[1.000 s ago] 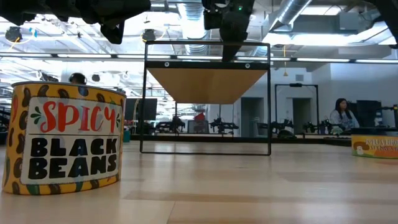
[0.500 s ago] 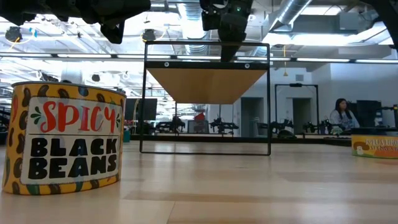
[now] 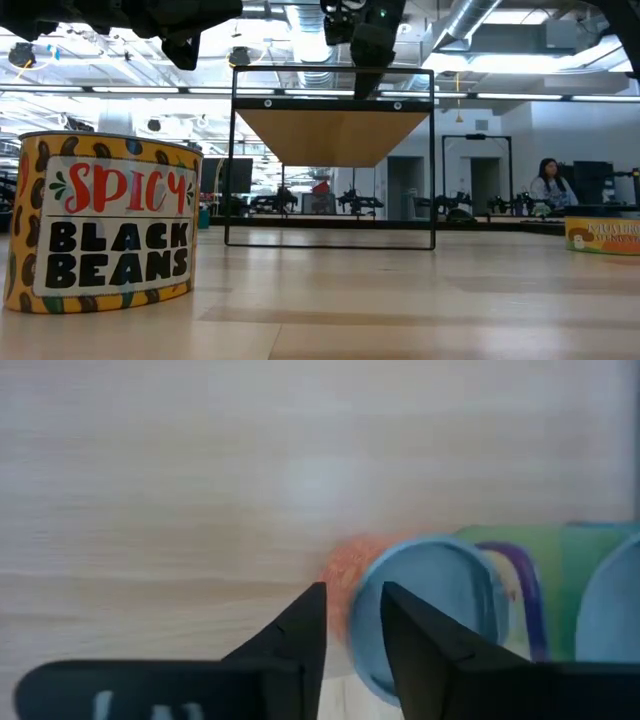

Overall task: Pick and place cans onto a shelf
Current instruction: Put the canned cherries on the shelf

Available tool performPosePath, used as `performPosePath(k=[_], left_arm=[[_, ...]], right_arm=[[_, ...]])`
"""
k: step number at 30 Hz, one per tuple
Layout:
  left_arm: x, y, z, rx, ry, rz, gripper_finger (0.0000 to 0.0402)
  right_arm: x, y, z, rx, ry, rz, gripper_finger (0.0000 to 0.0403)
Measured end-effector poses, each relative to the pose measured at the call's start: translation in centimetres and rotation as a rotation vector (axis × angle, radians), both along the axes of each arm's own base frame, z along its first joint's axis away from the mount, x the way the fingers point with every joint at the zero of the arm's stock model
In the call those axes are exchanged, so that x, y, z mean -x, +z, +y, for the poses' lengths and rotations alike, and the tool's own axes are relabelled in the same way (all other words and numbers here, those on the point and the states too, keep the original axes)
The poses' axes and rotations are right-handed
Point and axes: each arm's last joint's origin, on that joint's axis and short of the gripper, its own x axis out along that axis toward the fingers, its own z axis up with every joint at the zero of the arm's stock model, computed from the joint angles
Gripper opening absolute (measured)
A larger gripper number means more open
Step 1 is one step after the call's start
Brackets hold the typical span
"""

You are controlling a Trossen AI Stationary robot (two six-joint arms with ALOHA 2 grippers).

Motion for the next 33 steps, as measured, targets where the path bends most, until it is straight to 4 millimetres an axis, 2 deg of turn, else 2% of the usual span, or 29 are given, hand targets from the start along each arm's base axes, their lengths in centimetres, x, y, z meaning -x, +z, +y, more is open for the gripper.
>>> performPosePath(k=[6, 9, 13, 19, 22, 26, 30, 33], left_arm=[[0.0, 0.0, 0.0, -0.005, -0.002, -0.001, 0.0000], [0.0, 0.0, 0.0, -0.005, -0.003, 0.000, 0.0000], [0.0, 0.0, 0.0, -0.008, -0.006, 0.000, 0.0000], [0.0, 0.0, 0.0, -0.009, -0.006, 0.000, 0.0000], [0.0, 0.0, 0.0, -0.009, -0.006, 0.000, 0.0000], [0.0, 0.0, 0.0, -0.008, -0.006, -0.001, 0.0000], [0.0, 0.0, 0.0, -0.007, -0.006, -0.004, 0.0000], [0.0, 0.0, 0.0, -0.007, -0.005, -0.004, 0.0000]], right_arm=[[1.3, 3.5, 1.7, 0.073, 0.023, -0.083, 0.0154], [2.5, 5.1, 3.4, 0.067, 0.034, -0.108, 0.0153], [4.6, 6.9, 7.2, 0.089, 0.065, -0.130, 0.0112], [7.7, 7.5, 12.5, 0.088, 0.137, -0.192, 0.0013], [9.5, 6.9, 14.8, 0.088, 0.150, -0.284, 0.0017], [11.7, 4.8, 17.1, 0.059, 0.177, -0.417, 0.0019], [13.5, 1.3, 18.9, -0.014, 0.218, -0.554, 0.0006], [14.7, -1.8, 20.2, -0.083, 0.249, -0.657, 0.0010]])
